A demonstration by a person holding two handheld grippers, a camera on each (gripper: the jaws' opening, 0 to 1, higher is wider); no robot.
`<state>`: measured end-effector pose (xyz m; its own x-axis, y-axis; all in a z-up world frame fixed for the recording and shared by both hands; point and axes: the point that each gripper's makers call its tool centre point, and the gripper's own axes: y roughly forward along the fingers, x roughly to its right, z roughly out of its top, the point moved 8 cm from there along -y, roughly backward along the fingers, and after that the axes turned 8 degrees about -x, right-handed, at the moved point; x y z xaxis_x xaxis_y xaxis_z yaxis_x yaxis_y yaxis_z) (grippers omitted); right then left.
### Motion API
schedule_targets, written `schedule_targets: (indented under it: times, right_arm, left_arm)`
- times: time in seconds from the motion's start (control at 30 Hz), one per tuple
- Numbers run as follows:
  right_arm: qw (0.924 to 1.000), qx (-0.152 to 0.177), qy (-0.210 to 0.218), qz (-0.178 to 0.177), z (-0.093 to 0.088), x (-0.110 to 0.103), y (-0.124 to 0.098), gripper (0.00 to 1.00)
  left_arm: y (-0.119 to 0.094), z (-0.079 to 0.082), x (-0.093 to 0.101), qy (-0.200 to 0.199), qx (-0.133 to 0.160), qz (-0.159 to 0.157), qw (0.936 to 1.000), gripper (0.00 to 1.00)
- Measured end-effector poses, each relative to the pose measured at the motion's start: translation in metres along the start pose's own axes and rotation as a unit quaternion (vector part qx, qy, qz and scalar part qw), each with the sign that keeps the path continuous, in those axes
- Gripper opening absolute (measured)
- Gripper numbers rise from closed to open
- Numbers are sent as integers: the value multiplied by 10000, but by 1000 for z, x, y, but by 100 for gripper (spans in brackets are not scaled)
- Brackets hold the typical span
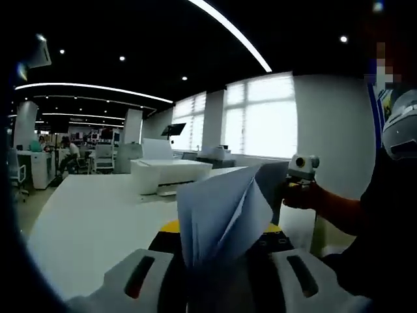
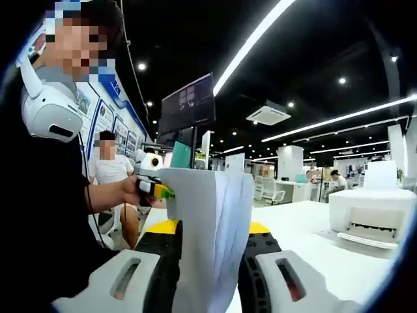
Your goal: Organize the stack of printing papers by aligning and flattening the scattered papers on the table
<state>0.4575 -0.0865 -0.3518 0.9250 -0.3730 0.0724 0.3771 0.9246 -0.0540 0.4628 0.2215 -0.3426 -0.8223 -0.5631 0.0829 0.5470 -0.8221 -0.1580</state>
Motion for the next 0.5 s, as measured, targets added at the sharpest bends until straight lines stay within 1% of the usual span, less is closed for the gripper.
schedule_targets:
  times: [0.03,0.07,0.1,0.13,0.17,0.2,0.23,0.3,0.43,0.5]
  right_arm:
    - [10000,-6,1,1,0,0,0,25]
    - [10000,-14,-18,-6,0,0,-1,22]
    - [10000,-29,-54,-17,0,1,-1,16]
    - [9999,-48,-105,-9,0,1,-2,7]
    - [9998,-54,-184,3,1,0,-3,0]
    - [9997,-53,-237,47,2,-1,-4,0]
    - [9995,-50,-294,43,4,-2,-3,0]
    - [9990,-40,-452,-31,8,-2,-3,0]
    - [9987,99,-501,-35,16,-1,-5,0]
    - [9988,85,-478,38,15,-1,-4,0]
  left_arm:
    - [0,0,0,2,-4,-7,10000,34]
    - [0,0,0,28,-15,-17,10000,30]
    - [0,0,0,75,-25,-62,10000,24]
    - [0,0,2,119,-45,-133,9998,18]
    - [-1,1,4,218,-37,-192,9996,9]
    - [0,2,6,280,-43,-221,9994,7]
    - [0,3,7,312,-73,-173,9993,7]
    - [0,6,8,386,-75,-151,9991,7]
    - [-4,15,7,417,76,-131,9990,7]
    - [-3,14,6,424,62,-138,9990,7]
